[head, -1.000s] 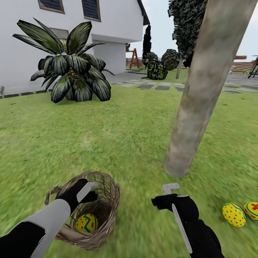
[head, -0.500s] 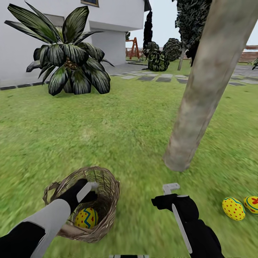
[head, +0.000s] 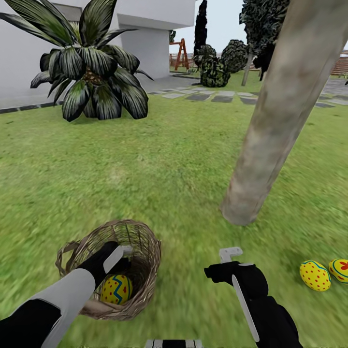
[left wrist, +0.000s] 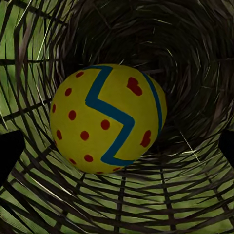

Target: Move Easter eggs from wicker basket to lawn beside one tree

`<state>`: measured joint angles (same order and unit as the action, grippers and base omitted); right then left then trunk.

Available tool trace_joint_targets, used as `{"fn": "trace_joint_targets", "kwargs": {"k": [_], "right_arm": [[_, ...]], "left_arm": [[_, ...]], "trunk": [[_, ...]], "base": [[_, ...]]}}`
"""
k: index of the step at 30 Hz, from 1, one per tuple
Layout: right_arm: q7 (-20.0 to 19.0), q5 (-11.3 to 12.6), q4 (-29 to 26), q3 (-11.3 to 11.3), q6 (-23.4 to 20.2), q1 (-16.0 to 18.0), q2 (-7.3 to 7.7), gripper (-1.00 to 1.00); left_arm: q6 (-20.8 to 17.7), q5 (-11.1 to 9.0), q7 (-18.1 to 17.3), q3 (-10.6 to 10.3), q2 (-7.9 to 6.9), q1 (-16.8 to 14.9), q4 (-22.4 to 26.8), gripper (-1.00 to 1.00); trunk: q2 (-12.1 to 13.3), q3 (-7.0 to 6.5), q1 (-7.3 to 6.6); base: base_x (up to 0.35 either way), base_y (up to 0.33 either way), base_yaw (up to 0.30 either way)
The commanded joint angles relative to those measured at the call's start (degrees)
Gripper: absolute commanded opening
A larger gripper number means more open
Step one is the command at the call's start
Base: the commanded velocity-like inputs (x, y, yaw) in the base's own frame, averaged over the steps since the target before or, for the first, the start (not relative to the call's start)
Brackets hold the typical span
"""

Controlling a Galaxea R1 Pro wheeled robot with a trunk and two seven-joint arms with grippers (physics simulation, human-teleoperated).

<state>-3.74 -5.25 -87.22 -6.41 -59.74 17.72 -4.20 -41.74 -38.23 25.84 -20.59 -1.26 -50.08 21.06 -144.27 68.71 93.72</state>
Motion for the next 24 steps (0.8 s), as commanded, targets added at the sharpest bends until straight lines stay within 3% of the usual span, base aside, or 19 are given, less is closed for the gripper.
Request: {"fn": "trace_joint_targets", "kwargs": {"k": [1, 19, 24], "right_arm": [[-0.4, -0.5, -0.1, 0.0, -0.3, 0.0, -0.02, 1.00], [-0.4, -0.5, -0.1, 0.0, -0.3, 0.0, -0.02, 1.00], [-0.4, -0.5, -0.1, -0.1, -0.3, 0.0, -0.03, 1.00]], "left_arm": [[-0.2, -0.6, 0.4, -0.4, -0.06, 0.0, 0.1, 1.00], [-0.2, -0.6, 0.4, -0.4, -0.06, 0.0, 0.1, 1.00], [-0.2, -0.6, 0.4, -0.4, -0.06, 0.0, 0.1, 1.00]], "trunk": [[0.0, 0.28, 0.01], [-0.3, 4.26, 0.47], [-0.3, 4.26, 0.47]], "base": [[0.000, 0.000, 0.000], [0.000, 0.000, 0.000], [0.000, 0.000, 0.000]]}}
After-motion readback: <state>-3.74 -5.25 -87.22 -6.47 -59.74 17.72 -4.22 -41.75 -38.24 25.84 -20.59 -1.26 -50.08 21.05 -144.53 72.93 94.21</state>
